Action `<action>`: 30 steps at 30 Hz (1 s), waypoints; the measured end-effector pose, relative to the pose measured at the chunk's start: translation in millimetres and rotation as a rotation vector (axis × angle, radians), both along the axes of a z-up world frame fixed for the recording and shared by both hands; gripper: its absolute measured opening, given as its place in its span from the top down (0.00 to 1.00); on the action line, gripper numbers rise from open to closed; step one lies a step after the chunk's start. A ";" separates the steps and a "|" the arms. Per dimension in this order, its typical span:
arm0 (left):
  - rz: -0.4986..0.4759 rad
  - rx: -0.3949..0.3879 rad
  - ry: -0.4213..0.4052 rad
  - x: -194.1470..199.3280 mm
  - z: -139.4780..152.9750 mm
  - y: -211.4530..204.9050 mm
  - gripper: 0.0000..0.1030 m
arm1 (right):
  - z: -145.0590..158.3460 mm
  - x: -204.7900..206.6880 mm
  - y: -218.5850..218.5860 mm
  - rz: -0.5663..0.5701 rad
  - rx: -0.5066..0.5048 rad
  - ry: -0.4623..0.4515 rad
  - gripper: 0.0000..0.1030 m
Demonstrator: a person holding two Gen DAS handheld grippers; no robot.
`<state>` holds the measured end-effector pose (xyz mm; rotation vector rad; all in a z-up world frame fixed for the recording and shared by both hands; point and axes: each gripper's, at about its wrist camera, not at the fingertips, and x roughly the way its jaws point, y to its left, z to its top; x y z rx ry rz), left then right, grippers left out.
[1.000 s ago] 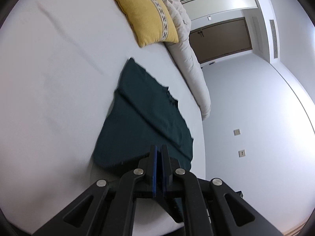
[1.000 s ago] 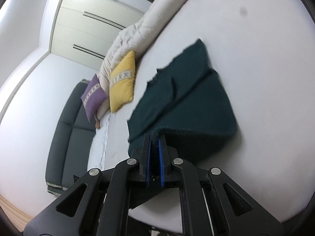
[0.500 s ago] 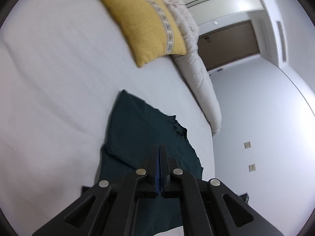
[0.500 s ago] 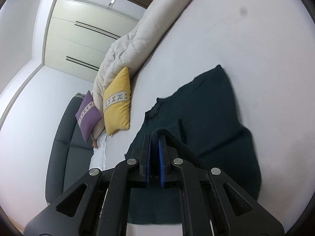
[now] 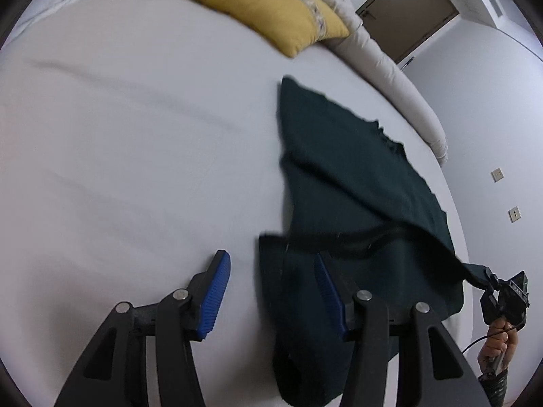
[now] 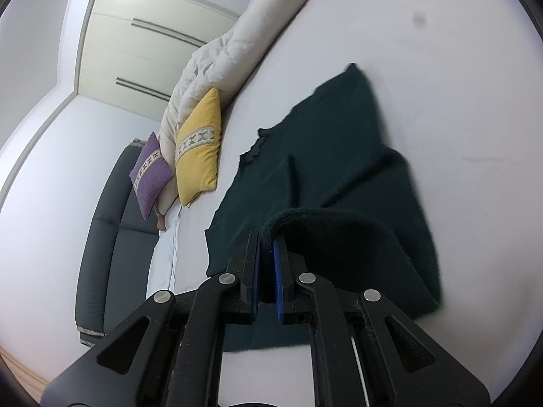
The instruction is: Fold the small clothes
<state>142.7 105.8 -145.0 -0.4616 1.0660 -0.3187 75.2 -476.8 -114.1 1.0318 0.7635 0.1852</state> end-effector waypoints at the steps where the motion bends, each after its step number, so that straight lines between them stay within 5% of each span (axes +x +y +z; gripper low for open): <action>1: -0.001 0.017 -0.004 -1.9 -1.1 -1.8 0.49 | -2.2 -4.1 -0.9 -0.001 0.002 0.004 0.94; 2: 0.000 0.029 -0.005 -1.8 -1.8 -3.2 0.56 | -4.3 -7.6 -0.4 0.001 -0.001 0.009 0.94; 3: 0.004 0.035 0.000 0.3 -2.9 -4.2 0.76 | -5.5 -9.9 0.1 0.002 -0.003 0.011 0.94; 5: -0.006 0.033 0.014 3.2 -3.0 -6.9 0.92 | -7.8 -15.7 0.4 -0.001 -0.002 0.014 0.94; 16: 0.052 0.167 -0.250 -29.1 71.3 -7.6 0.94 | 14.4 -30.7 -13.8 -0.051 -0.021 -0.017 0.94; 30: 0.085 0.225 -0.396 59.1 130.3 -50.4 0.94 | 36.4 41.5 -51.6 -0.129 -0.030 -0.018 0.94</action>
